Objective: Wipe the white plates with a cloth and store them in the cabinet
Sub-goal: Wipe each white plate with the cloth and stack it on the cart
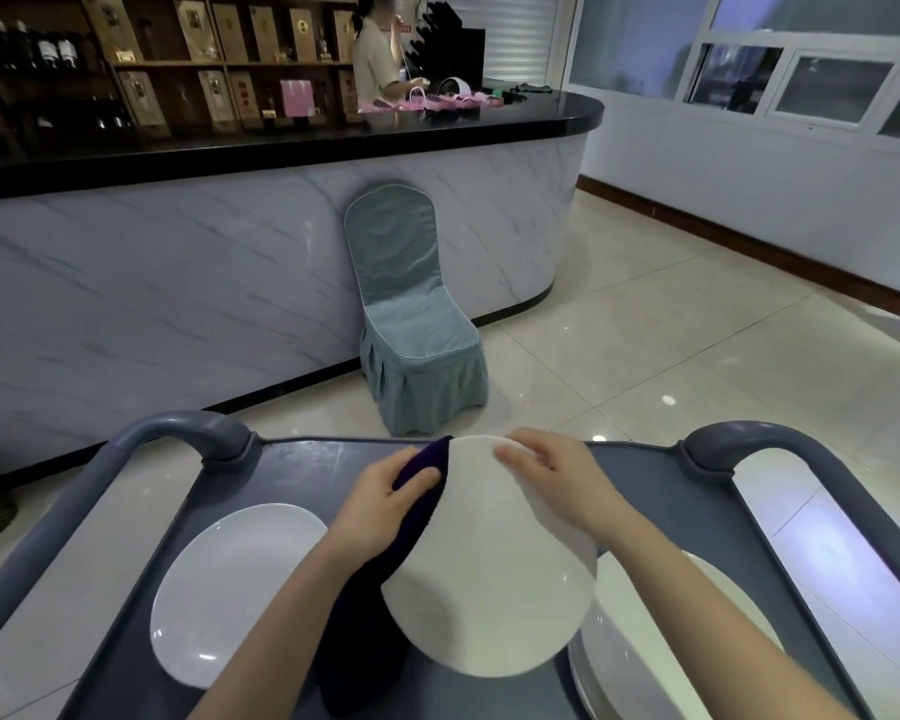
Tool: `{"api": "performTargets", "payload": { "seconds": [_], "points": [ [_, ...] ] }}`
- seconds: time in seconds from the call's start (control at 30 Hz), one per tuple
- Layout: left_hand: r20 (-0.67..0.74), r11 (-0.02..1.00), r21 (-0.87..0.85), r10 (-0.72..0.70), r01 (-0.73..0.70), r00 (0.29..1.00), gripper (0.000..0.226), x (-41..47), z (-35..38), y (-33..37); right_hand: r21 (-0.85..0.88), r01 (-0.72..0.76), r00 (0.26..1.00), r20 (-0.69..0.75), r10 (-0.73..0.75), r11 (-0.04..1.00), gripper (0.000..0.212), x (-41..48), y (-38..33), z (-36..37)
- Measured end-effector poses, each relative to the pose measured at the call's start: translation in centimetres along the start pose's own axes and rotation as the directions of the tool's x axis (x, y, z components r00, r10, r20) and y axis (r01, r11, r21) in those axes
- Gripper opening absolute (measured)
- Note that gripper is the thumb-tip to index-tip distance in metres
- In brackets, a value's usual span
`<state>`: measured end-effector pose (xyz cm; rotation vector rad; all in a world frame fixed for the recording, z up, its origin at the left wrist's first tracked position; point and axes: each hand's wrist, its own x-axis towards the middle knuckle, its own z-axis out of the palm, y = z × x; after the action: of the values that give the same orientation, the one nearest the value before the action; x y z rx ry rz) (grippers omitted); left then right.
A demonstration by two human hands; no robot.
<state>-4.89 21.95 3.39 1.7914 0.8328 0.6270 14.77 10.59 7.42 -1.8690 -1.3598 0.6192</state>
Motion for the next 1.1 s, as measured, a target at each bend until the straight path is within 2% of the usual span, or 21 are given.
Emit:
{"api": "performTargets", "payload": {
  "seconds": [0.07,0.1,0.17,0.2,0.23,0.27,0.33,0.4,0.5,0.6,0.7,0.73,0.8,0.87,0.93,0.97,1.0,1.07,1.1],
  "points": [
    [-0.179,0.98,-0.188,-0.107,0.073,0.978,0.013,-0.6,0.8,-0.2,0.142,-0.073,0.972,-0.213,0.102,0.987,0.023,-0.5,0.5,0.7],
    [-0.292,0.953,-0.281,-0.196,0.112,0.936,0.014,-1.0,1.8,-0.4,0.254,-0.11,0.921,-0.338,0.195,0.961,0.026,-0.7,0.5,1.4],
    [-0.483,0.872,-0.449,-0.422,0.196,0.767,0.011,-1.8,4.8,-0.8,0.502,-0.139,0.747,-0.513,0.423,0.854,0.03,-1.3,-0.4,4.3],
    [-0.519,0.818,-0.522,-0.529,0.241,0.671,0.014,-2.1,6.4,-0.6,0.603,-0.135,0.661,-0.536,0.525,0.786,0.029,-1.7,-1.0,6.0],
    [-0.525,0.772,-0.58,-0.599,0.262,0.604,0.017,-2.5,7.5,-0.4,0.673,-0.128,0.608,-0.527,0.594,0.728,0.026,-2.2,-1.5,7.3],
    [-0.517,0.748,-0.609,-0.626,0.263,0.584,0.017,-2.7,8.0,-0.4,0.716,-0.124,0.601,-0.497,0.627,0.687,0.023,-2.5,-1.5,8.3],
    [-0.492,0.749,-0.609,-0.614,0.26,0.618,0.012,-2.6,7.2,-0.8,0.735,-0.154,0.676,-0.409,0.613,0.661,0.018,-2.8,-0.9,8.1],
    [-0.505,0.801,-0.545,-0.551,0.25,0.664,0.012,-2.2,5.3,-1.4,0.685,-0.191,0.778,-0.331,0.534,0.703,0.01,-2.5,0.0,6.0],
    [-0.472,0.915,-0.369,-0.336,0.163,0.815,0.009,-1.8,2.8,-1.5,0.454,-0.187,0.897,-0.282,0.34,0.871,0.012,-0.9,0.9,1.8],
    [-0.261,0.98,-0.198,-0.074,0.022,0.962,0.014,-1.0,1.0,-0.8,0.223,-0.081,0.993,-0.065,0.098,0.971,0.007,0.8,0.1,-1.2],
    [0.034,0.993,0.08,0.079,-0.082,0.996,0.019,0.0,0.1,0.2,0.012,0.074,0.973,0.217,-0.075,0.997,0.008,1.6,-1.0,-0.8],
    [0.091,0.986,0.131,0.095,-0.106,0.991,0.022,0.2,0.2,0.4,-0.037,0.116,0.961,0.255,-0.103,0.992,0.01,1.5,-1.0,0.0],
    [0.07,0.988,0.125,0.088,-0.096,0.994,0.023,0.2,0.2,0.3,-0.075,0.154,0.969,0.204,-0.135,0.985,0.015,1.4,-0.9,0.8],
    [-0.093,0.999,-0.038,0.005,-0.009,0.996,0.016,-0.3,0.0,-0.3,-0.01,0.094,0.995,0.047,-0.093,0.996,0.015,1.1,-0.4,0.7],
    [-0.271,0.956,-0.274,-0.18,0.103,0.946,0.016,-1.1,1.0,-1.1,0.17,-0.022,0.968,-0.244,0.063,0.985,0.019,0.5,-0.1,1.2],
    [-0.357,0.912,-0.378,-0.3,0.157,0.885,0.015,-1.5,2.2,-1.4,0.3,-0.061,0.902,-0.391,0.181,0.952,0.023,0.2,-0.3,2.1],
    [-0.438,0.869,-0.446,-0.419,0.213,0.795,0.012,-1.9,3.7,-1.5,0.432,-0.085,0.813,-0.491,0.313,0.898,0.025,-0.2,-0.7,3.6],
    [-0.514,0.785,-0.544,-0.591,0.297,0.622,0.015,-2.5,6.4,-1.3,0.619,-0.113,0.658,-0.54,0.525,0.778,0.022,-1.2,-1.7,7.1],
    [-0.508,0.753,-0.584,-0.631,0.305,0.586,0.02,-2.6,7.1,-1.3,0.655,-0.114,0.631,-0.533,0.564,0.747,0.019,-1.7,-1.8,8.2]
  ]
}}
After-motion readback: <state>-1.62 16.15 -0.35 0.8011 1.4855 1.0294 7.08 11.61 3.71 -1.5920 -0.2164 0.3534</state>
